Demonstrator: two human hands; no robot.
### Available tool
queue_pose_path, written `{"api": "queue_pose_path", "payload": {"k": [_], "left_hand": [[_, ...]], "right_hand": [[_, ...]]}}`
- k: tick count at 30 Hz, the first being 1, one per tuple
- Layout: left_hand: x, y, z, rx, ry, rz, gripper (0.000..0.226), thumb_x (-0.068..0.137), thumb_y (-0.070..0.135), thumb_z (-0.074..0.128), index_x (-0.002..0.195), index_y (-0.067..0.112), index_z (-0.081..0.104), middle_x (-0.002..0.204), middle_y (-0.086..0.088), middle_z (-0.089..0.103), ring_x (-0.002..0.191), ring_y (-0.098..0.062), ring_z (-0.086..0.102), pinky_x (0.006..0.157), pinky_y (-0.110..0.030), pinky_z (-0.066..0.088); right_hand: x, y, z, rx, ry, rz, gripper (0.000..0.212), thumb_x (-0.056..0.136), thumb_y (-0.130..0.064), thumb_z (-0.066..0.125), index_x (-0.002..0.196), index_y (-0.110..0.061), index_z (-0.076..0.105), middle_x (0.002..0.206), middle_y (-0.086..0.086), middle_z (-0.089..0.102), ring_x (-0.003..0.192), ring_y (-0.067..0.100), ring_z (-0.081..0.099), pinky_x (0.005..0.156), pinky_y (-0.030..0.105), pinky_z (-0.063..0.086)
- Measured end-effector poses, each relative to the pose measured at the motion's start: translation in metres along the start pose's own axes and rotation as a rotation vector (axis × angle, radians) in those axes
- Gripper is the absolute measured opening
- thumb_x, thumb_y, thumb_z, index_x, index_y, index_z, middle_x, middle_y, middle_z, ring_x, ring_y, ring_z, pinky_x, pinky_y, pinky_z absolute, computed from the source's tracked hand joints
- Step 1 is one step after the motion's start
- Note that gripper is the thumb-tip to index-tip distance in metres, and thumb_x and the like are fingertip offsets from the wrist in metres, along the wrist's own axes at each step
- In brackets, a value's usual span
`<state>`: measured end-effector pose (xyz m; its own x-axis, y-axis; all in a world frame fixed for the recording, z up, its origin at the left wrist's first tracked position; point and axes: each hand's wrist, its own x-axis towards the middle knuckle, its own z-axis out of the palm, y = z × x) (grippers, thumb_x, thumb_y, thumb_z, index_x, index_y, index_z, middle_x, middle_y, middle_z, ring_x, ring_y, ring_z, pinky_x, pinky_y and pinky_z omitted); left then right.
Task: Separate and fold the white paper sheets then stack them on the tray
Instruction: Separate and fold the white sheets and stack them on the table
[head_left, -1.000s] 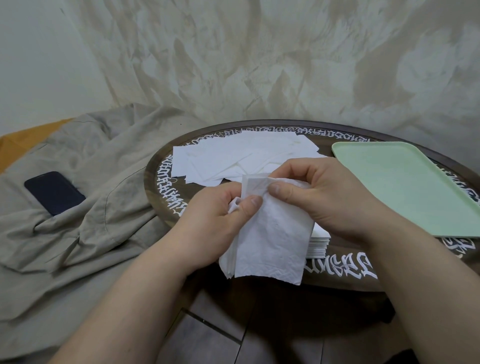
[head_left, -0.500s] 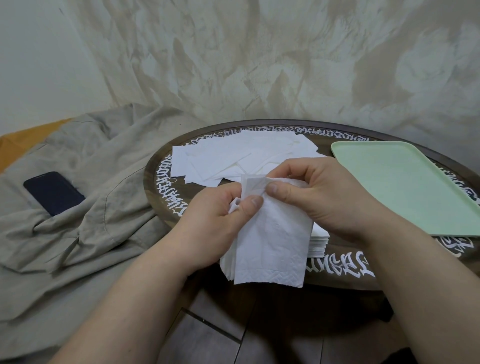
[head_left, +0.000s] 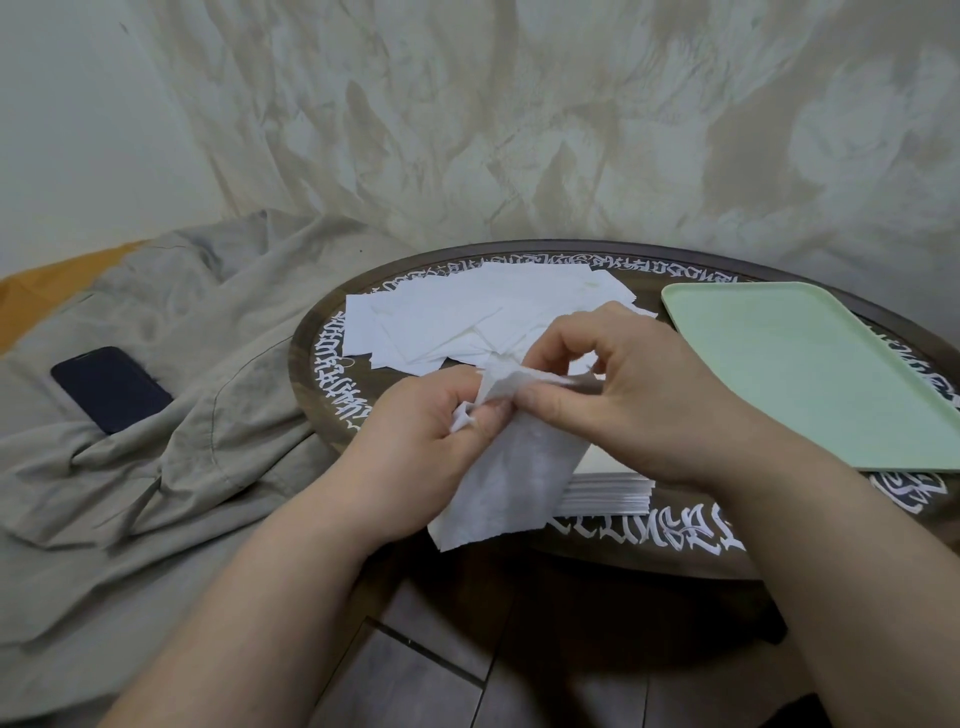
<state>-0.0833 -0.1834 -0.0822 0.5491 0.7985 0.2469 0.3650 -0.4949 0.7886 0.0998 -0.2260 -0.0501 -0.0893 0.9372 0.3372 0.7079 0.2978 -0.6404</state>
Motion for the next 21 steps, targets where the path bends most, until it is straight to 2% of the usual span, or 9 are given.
{"api": "queue_pose_path", "payload": {"k": [2,6,9,11,13,15,18,19,21], "left_hand": [[-0.001,0.002,-0.001,-0.044,0.022,-0.008,0.033,0.091,0.037,0.051,0.099,0.015,0.073,0.093,-0.001,0.073,0.093,-0.022,0.067,0.083,-0.048,0.052],[-0.001,0.005,-0.002,-0.250,0.187,-0.090,0.024,0.083,0.031,0.056,0.094,0.027,0.076,0.092,0.009,0.075,0.091,-0.009,0.069,0.080,-0.025,0.053],[0.001,0.000,-0.007,-0.372,0.378,-0.174,0.030,0.079,0.018,0.056,0.094,0.032,0.078,0.091,0.015,0.075,0.087,-0.004,0.066,0.081,-0.028,0.052],[0.002,-0.002,-0.009,-0.405,0.435,-0.177,0.040,0.084,0.003,0.056,0.098,0.034,0.075,0.094,0.016,0.075,0.088,-0.002,0.067,0.080,-0.026,0.051],[0.003,-0.002,-0.010,-0.466,0.444,-0.152,0.045,0.081,0.003,0.057,0.105,0.039,0.071,0.102,0.014,0.074,0.094,-0.005,0.069,0.082,-0.026,0.053],[0.002,-0.002,-0.011,-0.515,0.422,-0.134,0.051,0.076,0.010,0.057,0.110,0.046,0.068,0.104,0.009,0.074,0.094,-0.010,0.069,0.084,-0.031,0.055],[0.001,-0.002,-0.011,-0.501,0.377,-0.122,0.057,0.074,0.013,0.062,0.118,0.049,0.062,0.090,0.008,0.073,0.088,-0.012,0.069,0.083,-0.032,0.056],[0.000,-0.001,-0.010,-0.497,0.358,-0.123,0.056,0.074,0.013,0.064,0.119,0.047,0.061,0.087,0.007,0.073,0.085,-0.012,0.069,0.082,-0.032,0.056],[0.001,0.001,-0.008,-0.493,0.334,-0.140,0.052,0.072,0.015,0.065,0.116,0.043,0.062,0.082,0.009,0.072,0.079,-0.011,0.067,0.076,-0.030,0.053]], "right_hand": [[0.001,0.002,0.000,0.026,-0.039,0.046,0.009,0.080,-0.038,0.067,0.076,-0.029,0.067,0.074,-0.014,0.063,0.075,0.001,0.052,0.063,0.017,0.038],[0.000,0.009,-0.003,0.100,0.024,0.053,0.012,0.084,-0.024,0.071,0.073,-0.021,0.067,0.071,-0.008,0.064,0.065,0.006,0.054,0.062,0.022,0.040],[-0.002,0.009,-0.008,0.178,0.021,0.072,0.011,0.084,-0.018,0.072,0.074,-0.021,0.069,0.073,-0.006,0.066,0.066,0.003,0.056,0.063,0.019,0.041],[-0.003,0.008,-0.009,0.235,-0.039,0.107,0.009,0.084,-0.016,0.071,0.076,-0.020,0.070,0.075,-0.003,0.068,0.069,0.005,0.059,0.065,0.020,0.044],[-0.004,0.006,-0.008,0.295,-0.086,0.152,0.009,0.083,-0.014,0.072,0.076,-0.020,0.071,0.079,-0.003,0.070,0.072,0.005,0.062,0.069,0.021,0.046],[-0.002,0.008,-0.006,0.344,-0.058,0.172,0.010,0.080,-0.014,0.073,0.073,-0.021,0.071,0.094,-0.009,0.068,0.083,0.001,0.064,0.078,0.019,0.048],[-0.001,0.008,-0.006,0.388,-0.025,0.181,0.013,0.077,-0.015,0.074,0.069,-0.025,0.073,0.124,-0.019,0.057,0.105,-0.011,0.058,0.091,0.018,0.046],[-0.001,0.008,-0.007,0.417,-0.039,0.183,0.013,0.078,-0.012,0.074,0.071,-0.023,0.074,0.125,-0.017,0.059,0.105,-0.012,0.058,0.091,0.016,0.045],[-0.003,0.006,-0.006,0.483,-0.099,0.195,0.008,0.079,-0.008,0.074,0.076,-0.015,0.075,0.106,-0.007,0.071,0.092,-0.003,0.065,0.083,0.017,0.048]]}}
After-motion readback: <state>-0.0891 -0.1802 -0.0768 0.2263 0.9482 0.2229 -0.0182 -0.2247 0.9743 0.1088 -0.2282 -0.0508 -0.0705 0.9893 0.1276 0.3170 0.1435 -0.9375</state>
